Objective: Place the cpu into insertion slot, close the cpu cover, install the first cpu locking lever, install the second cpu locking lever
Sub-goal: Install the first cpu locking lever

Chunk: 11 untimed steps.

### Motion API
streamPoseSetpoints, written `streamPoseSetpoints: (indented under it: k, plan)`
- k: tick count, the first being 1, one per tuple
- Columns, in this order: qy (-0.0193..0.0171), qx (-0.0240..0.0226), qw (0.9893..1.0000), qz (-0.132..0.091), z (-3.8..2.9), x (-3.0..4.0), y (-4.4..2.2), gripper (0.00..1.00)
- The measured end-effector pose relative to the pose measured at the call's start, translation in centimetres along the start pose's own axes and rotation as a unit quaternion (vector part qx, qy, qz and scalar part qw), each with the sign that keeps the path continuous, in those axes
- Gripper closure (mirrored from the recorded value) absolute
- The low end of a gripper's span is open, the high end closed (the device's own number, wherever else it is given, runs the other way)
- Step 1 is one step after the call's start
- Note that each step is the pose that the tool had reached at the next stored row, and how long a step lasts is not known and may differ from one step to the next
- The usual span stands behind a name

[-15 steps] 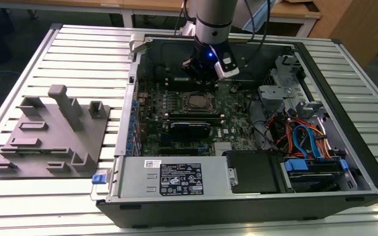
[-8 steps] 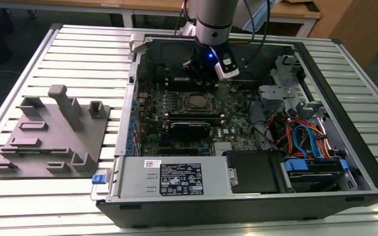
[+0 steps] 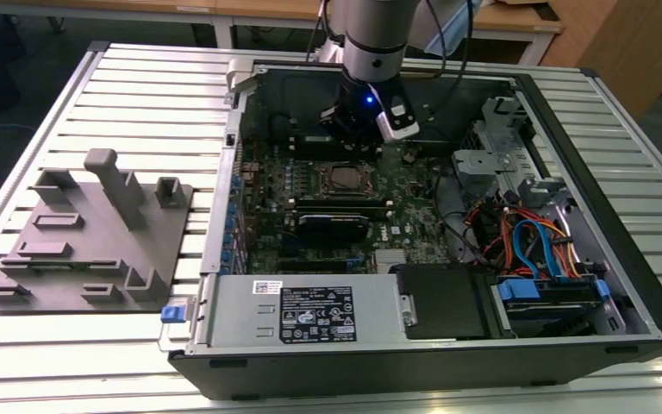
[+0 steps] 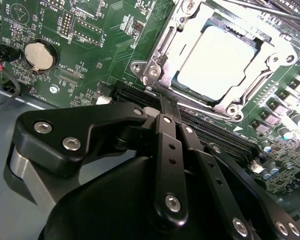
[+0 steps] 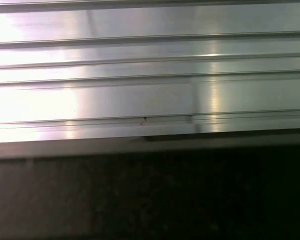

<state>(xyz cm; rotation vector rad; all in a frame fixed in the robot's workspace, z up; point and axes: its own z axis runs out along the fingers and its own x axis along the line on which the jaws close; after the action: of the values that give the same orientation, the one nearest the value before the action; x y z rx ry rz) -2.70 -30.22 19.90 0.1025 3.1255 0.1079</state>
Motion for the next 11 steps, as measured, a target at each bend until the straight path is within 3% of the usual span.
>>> streamPoseSetpoints:
  k: [11]
  plan:
    - [-0.0001,-0.0002,1.0000,0.000,-0.20,-0.02,0.03,0.90]
